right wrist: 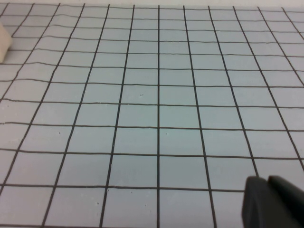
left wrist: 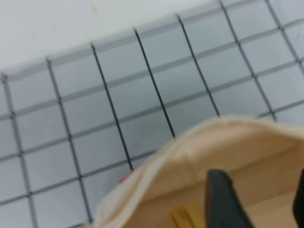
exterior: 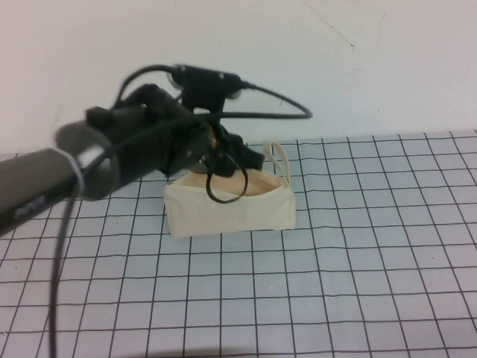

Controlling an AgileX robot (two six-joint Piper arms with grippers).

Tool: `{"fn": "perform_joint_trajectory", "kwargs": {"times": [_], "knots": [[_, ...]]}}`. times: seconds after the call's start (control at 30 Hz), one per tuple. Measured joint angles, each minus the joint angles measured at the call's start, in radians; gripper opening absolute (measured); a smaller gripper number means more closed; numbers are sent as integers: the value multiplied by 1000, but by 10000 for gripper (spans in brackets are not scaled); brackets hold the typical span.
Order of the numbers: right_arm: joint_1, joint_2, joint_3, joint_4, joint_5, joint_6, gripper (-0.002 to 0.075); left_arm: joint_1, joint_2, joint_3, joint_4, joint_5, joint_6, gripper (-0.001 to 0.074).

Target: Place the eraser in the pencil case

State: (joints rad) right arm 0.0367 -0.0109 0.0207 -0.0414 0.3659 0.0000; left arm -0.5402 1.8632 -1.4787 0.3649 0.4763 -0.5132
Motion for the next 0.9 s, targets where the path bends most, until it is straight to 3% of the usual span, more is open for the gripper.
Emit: {"fn": "perform_joint_trajectory", "kwargs": {"times": [0.17, 0.27, 0.53, 0.9], "knots": [[0, 0, 0, 0, 0, 0, -1, 0, -144, 0, 67, 27, -10, 73], [0, 0, 0, 0, 0, 0, -1, 0, -254, 0, 114, 51, -10, 21], [0, 0, 0, 0, 0, 0, -1, 0, -610, 88, 281, 93, -14, 0], [0, 0, 0, 0, 0, 0, -1, 0, -1206, 632, 292, 109, -56, 0]]}}
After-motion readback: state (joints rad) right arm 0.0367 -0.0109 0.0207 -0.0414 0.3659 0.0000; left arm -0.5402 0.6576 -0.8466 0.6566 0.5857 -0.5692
